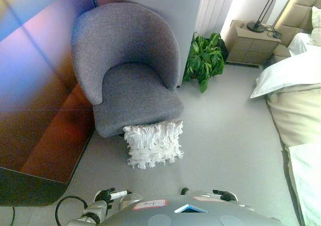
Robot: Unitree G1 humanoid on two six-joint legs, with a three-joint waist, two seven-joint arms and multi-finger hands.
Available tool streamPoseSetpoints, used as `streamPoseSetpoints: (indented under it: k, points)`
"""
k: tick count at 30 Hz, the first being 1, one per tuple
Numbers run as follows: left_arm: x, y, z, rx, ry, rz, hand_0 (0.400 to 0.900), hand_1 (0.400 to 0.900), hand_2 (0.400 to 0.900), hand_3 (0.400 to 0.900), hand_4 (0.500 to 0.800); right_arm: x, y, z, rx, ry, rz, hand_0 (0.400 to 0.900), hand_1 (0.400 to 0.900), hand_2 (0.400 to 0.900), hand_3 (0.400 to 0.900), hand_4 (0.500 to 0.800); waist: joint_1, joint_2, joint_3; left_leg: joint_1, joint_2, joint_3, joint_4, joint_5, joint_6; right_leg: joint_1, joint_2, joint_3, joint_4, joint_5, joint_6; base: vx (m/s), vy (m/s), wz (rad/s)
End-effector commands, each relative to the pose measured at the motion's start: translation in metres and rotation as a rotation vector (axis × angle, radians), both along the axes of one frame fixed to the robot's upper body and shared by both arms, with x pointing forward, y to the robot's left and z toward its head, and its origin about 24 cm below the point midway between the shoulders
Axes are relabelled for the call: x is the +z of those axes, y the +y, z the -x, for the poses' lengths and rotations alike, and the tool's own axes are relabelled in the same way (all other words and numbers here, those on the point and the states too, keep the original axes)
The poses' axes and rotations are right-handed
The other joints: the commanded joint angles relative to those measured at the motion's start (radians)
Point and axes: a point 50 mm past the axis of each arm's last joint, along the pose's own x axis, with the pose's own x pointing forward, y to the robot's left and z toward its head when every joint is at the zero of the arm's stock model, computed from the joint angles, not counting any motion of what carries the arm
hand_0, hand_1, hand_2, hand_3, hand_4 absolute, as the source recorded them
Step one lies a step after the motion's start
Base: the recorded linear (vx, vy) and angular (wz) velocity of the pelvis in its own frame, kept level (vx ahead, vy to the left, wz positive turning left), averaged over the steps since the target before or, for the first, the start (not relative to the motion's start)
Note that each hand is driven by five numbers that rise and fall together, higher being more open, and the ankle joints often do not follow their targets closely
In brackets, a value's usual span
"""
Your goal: Pick up the pillow and put it on the sofa.
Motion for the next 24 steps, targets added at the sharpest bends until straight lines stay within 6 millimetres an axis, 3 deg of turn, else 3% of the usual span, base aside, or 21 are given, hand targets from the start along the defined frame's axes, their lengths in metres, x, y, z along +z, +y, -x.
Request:
streamPoseSetpoints:
  k: [1,24]
  points:
    - [0.004,0.005,-0.029,-0.036,-0.053,-0.023,0.9,0.9,0.9,0.9,0.8,0.002,-0.003,-0.023,-0.023,-0.027,-0.003,0.9,0.9,0.9,0.9,0.8,0.002,0.019,0.051,0.038,-0.084,0.017,0.004,-0.066,0.094,0.009,0.052,0.009,0.049,-0.056,-0.012,0.0,0.0,0.0]
    - [0.005,0.007,-0.028,-0.04,-0.055,-0.012,0.9,0.9,0.9,0.9,0.8,0.006,-0.01,-0.035,0.049,-0.084,0.055,0.9,0.9,0.9,0.9,0.8,0.0,0.03,0.06,0.04,-0.081,0.021,0.004,-0.063,0.093,0.006,0.058,0.0,0.067,-0.073,-0.02,0.0,-0.002,0.0]
